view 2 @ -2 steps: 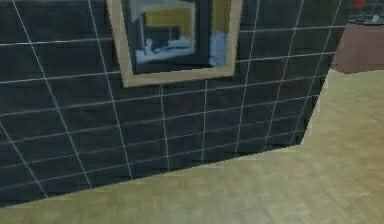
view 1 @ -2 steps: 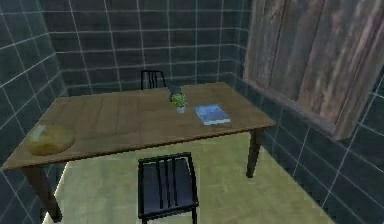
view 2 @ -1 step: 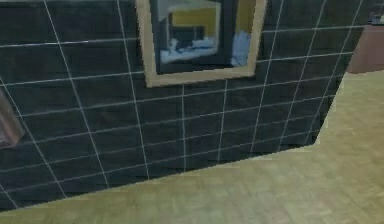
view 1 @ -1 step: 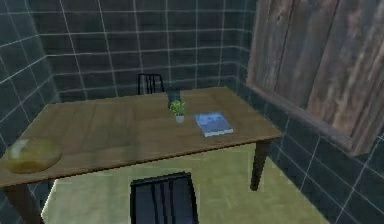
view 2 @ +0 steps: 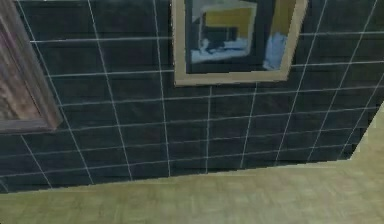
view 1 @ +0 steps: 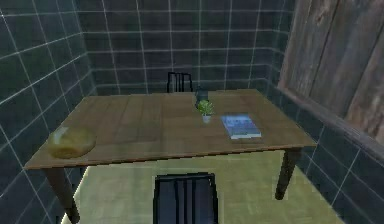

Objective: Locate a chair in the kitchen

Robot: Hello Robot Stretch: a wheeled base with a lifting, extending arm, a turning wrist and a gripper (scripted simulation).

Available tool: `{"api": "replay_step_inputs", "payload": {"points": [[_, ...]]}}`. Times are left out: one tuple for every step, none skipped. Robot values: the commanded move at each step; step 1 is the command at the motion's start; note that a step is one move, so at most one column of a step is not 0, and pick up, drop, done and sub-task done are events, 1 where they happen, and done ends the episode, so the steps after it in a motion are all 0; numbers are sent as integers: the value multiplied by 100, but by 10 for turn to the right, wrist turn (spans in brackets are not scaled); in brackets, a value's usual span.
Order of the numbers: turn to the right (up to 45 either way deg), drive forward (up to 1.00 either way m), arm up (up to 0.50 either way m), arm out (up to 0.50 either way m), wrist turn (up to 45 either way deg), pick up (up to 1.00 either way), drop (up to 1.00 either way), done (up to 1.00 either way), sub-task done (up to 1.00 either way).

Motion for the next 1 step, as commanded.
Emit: {"api": "replay_step_inputs", "payload": {"points": [[0,0,0,0,0,0,0,100,0]]}}
